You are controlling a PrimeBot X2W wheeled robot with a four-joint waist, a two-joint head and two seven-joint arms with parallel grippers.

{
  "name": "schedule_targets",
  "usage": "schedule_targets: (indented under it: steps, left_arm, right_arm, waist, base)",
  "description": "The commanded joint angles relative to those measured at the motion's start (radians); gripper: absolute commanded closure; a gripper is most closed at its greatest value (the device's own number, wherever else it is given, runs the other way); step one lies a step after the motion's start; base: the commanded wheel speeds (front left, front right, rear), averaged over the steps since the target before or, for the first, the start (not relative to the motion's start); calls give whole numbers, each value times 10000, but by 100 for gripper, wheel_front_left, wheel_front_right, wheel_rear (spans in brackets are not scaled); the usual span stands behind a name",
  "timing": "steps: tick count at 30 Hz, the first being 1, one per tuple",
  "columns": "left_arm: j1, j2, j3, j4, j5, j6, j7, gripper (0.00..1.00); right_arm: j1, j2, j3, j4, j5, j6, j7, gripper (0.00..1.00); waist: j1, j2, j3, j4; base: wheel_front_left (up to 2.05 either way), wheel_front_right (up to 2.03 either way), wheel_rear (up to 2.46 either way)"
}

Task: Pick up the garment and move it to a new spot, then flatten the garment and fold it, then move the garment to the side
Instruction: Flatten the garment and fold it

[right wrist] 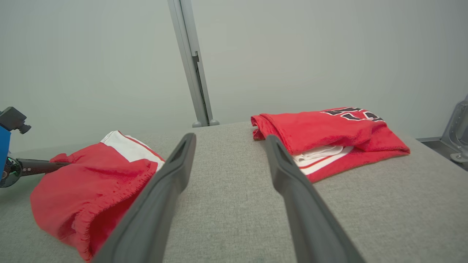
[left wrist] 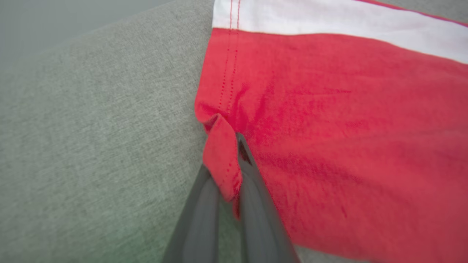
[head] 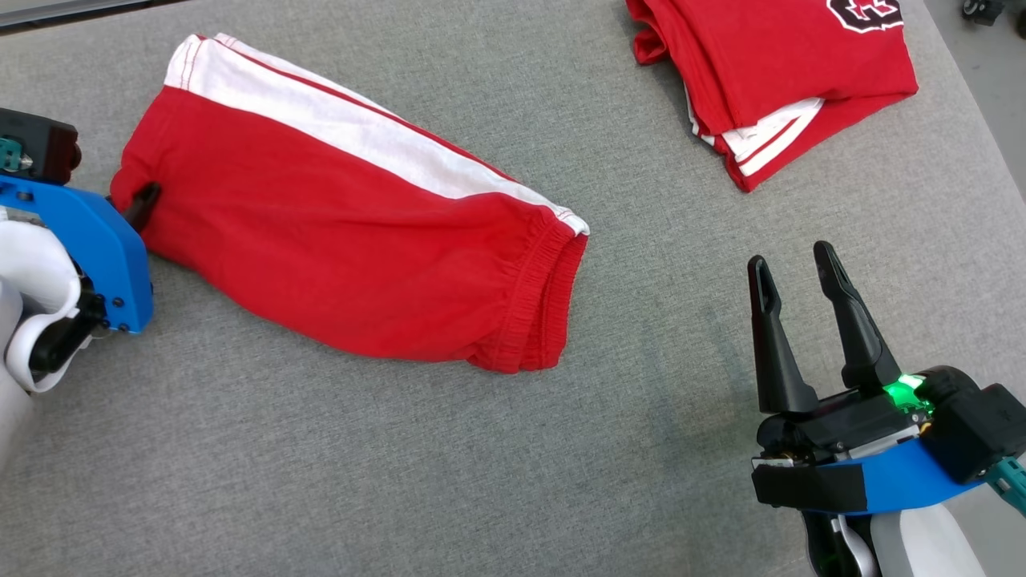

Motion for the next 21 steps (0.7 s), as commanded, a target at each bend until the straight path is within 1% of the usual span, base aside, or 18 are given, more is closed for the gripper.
schedule_targets:
  steps: [1,5,10,17,19,21]
  left_arm:
    - [408,-50,-177,140,73,85,61,100]
    - [341,-135,-174,8,141,122,-179,100]
    - [578,-360,-41,-321,-21,192,-708,100]
    - [1649,-325,209,-1064,-343,589,-1622,100]
    - [1838,-305,219,-1191,-379,662,-1730,100]
    - [2229,-284,246,-1483,-462,823,-1952,100]
  right_arm:
    - [-115,18,-6,-30,11,1,-48,0]
    - [-19,15,-50,8,-8,1,-49,0]
    - [135,14,-42,155,-23,1,-47,0]
    - [447,12,-219,291,-82,1,-19,0]
    - [480,14,-245,300,-87,1,16,0]
    - [585,12,-331,314,-114,1,95,0]
  waist:
    - [0,0,-41,24]
    - [0,0,-194,122]
    - [0,0,-631,433]
    - [0,0,-1244,960]
    - [0,0,-1333,1055]
    - [0,0,-1509,1269]
  base:
    - [0,0,0]
    - [0,0,0]
    - [0,0,0]
    - [0,0,0]
    - [0,0,0]
    - [0,0,0]
